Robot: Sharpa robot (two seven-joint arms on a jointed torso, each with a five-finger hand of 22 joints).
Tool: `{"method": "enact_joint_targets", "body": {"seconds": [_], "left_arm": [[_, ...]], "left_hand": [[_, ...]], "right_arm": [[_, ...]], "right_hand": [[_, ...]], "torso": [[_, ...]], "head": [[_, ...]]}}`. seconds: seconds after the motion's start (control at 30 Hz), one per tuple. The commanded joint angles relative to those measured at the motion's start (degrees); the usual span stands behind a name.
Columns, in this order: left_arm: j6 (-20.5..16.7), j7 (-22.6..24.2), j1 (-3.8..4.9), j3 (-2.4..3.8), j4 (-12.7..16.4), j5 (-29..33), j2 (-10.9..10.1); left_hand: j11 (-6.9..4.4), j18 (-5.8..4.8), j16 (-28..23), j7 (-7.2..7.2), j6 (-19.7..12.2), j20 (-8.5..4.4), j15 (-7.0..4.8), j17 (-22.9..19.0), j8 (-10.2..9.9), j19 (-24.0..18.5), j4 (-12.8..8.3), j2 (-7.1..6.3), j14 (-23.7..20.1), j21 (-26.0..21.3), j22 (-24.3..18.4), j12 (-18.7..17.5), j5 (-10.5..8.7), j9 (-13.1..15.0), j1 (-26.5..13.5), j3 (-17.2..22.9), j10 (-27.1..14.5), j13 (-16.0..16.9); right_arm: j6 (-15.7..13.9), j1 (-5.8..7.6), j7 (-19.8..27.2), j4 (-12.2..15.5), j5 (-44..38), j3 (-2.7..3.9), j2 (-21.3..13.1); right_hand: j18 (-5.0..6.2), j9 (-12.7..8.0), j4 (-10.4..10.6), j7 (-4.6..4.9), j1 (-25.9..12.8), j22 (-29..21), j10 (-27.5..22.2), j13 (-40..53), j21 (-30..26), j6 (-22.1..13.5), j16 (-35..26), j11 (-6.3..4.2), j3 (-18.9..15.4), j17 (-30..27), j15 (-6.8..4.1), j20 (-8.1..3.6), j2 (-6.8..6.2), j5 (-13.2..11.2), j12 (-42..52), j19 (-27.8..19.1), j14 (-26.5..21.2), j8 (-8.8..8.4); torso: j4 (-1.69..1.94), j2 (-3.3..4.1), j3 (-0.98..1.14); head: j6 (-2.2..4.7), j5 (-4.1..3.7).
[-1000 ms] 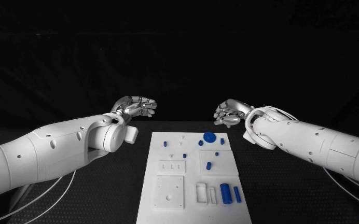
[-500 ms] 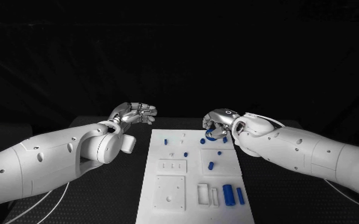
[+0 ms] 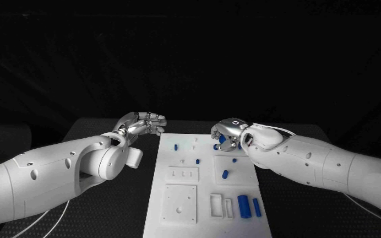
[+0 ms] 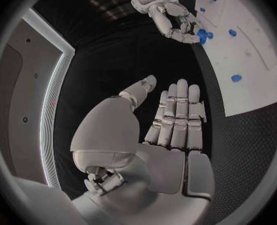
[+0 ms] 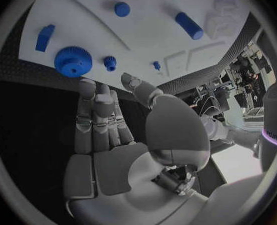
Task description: Assemble the parts on the task board
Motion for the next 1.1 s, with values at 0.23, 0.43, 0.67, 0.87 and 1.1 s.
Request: {"method": "enact_joint_targets", "body": {"seconds": [0.23,0.43,0.67,0.87,1.1], "left_arm": [[1.2,0.4,0.02,0.03,-0.3,-0.4,0.2],[1.3,0.4,0.02,0.03,-0.1,-0.4,0.2],[1.4,0.3,0.01,0.03,-0.3,-0.4,0.4],[1.5,0.2,0.01,0.02,-0.7,-0.4,0.6],[1.5,0.2,0.01,0.02,-0.8,-0.4,0.6]], "left_hand": [[0.52,0.68,-0.4,0.54,-0.1,0.12,0.48,0.1,-0.4,-0.4,-0.3,0.05,-0.1,0.4,1.2,-0.4,0.06,-0.1,-0.8,0.0,0.0,-0.1],[0.56,0.69,-0.4,0.57,-0.2,0.14,0.50,0.2,-0.4,-0.4,-0.3,0.02,-0.1,0.5,1.2,-0.5,0.04,-0.1,-0.9,0.1,0.0,-0.1],[0.57,0.69,-0.5,0.58,-0.2,0.15,0.51,0.2,-0.5,-0.4,-0.4,0.01,-0.1,0.5,1.2,-0.6,0.04,0.0,-1.0,0.1,0.0,-0.1],[0.59,0.71,-0.6,0.60,-0.2,0.17,0.54,0.3,-0.5,-0.5,-0.4,0.01,-0.2,0.5,1.2,-0.7,0.02,0.0,-1.1,0.1,-0.1,-0.2],[0.60,0.72,-0.6,0.61,-0.2,0.19,0.55,0.3,-0.6,-0.5,-0.4,0.02,-0.2,0.5,1.2,-0.7,0.02,0.0,-1.2,0.2,-0.1,-0.2]], "right_arm": [[0.3,-0.44,0.0,-0.4,-2.9,0.03,0.5],[0.4,-0.68,-0.5,-1.6,-4.3,0.03,1.0],[0.6,-0.68,-1.0,-1.7,-5.4,0.03,0.4],[0.8,-0.68,-1.1,-1.1,-5.8,0.03,0.0],[1.1,-0.68,-1.0,-0.7,-5.9,0.03,0.0]], "right_hand": [[1.69,0.1,0.1,-0.19,0.0,1.3,-0.2,0.0,0.4,-0.3,0.6,0.17,0.6,-0.2,0.55,-0.70,-0.44,-0.1,-0.3,0.3,-0.8,-0.24],[1.69,0.1,0.1,-0.26,0.1,1.3,-0.1,0.0,0.5,-0.2,0.7,0.15,0.8,-0.3,0.54,-0.69,-0.38,-0.1,-0.3,0.3,-0.9,-0.21],[1.69,0.2,0.1,-0.35,0.3,1.3,0.0,0.0,0.6,-0.1,0.9,0.13,1.2,-0.6,0.52,-0.65,-0.48,-0.2,-0.3,0.2,-1.0,-0.17],[1.69,0.2,0.1,-0.38,0.4,1.3,0.1,0.0,0.7,0.0,1.2,0.13,1.6,-0.9,0.52,-0.59,-0.77,-0.4,-0.4,0.2,-1.0,-0.17],[1.69,0.3,0.2,-0.41,0.5,1.2,0.2,0.1,0.8,0.1,1.4,0.11,1.9,-1.1,0.51,-0.55,-0.83,-0.5,-0.3,0.1,-1.1,-0.14]], "torso": [[0.77,1.09,-0.44],[0.78,1.46,-0.56],[0.80,1.83,-0.68],[0.53,2.13,-0.69],[0.62,2.26,-0.81]], "head": [[0.27,-0.26],[0.49,-0.21],[0.41,-0.35],[0.41,-0.33],[0.48,-0.42]]}}
